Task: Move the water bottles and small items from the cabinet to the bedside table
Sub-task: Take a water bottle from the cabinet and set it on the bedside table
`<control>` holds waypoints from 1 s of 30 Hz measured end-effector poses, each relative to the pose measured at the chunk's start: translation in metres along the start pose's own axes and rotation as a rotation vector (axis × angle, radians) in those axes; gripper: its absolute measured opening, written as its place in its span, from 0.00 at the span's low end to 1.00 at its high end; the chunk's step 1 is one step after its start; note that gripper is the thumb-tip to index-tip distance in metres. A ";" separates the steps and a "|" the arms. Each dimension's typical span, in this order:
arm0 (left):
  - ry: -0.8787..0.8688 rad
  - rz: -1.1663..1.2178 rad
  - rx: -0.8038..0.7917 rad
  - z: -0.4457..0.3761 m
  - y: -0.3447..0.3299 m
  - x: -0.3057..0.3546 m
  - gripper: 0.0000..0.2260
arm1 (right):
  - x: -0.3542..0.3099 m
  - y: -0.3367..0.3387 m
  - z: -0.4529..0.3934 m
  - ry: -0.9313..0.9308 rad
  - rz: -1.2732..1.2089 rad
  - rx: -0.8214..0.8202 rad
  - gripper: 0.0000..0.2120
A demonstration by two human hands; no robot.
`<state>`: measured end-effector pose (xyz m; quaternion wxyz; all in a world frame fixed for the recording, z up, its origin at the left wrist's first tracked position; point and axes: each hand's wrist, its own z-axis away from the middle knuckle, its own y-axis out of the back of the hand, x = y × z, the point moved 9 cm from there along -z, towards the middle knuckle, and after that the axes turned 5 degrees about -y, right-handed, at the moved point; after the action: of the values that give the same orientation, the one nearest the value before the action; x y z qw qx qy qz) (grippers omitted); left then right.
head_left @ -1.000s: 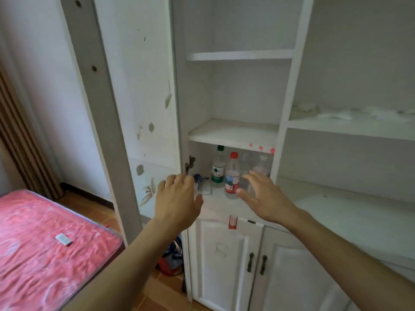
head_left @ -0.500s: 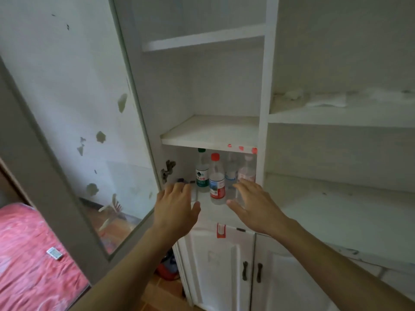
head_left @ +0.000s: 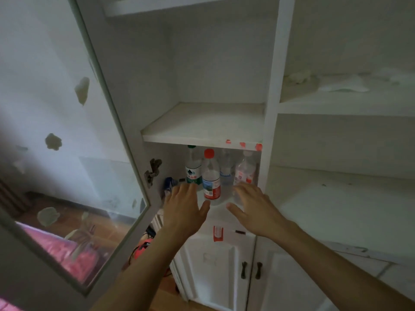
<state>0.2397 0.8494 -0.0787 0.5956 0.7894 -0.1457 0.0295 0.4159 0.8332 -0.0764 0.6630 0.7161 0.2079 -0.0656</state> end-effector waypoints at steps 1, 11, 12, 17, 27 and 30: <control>-0.007 0.032 0.011 -0.006 -0.002 -0.002 0.25 | 0.000 0.000 -0.003 -0.014 -0.002 0.000 0.26; -0.012 0.423 0.047 -0.057 -0.031 -0.022 0.26 | -0.006 -0.014 -0.036 -0.102 0.041 0.031 0.26; -0.007 0.444 0.049 -0.062 -0.034 -0.024 0.25 | -0.004 -0.016 -0.038 -0.113 0.032 0.029 0.26; -0.004 0.526 0.053 -0.090 -0.050 -0.025 0.28 | 0.004 -0.021 -0.051 -0.151 0.006 0.032 0.25; 0.111 0.574 0.125 -0.117 -0.074 -0.022 0.31 | 0.020 -0.032 -0.067 -0.163 0.056 0.015 0.29; 0.109 0.561 0.124 -0.122 -0.078 -0.019 0.32 | 0.024 -0.034 -0.067 -0.166 0.037 0.005 0.30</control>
<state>0.2573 0.9887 -0.1200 0.5216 0.7505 -0.3242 0.2443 0.4120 0.9043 -0.1094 0.6772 0.7137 0.1390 -0.1129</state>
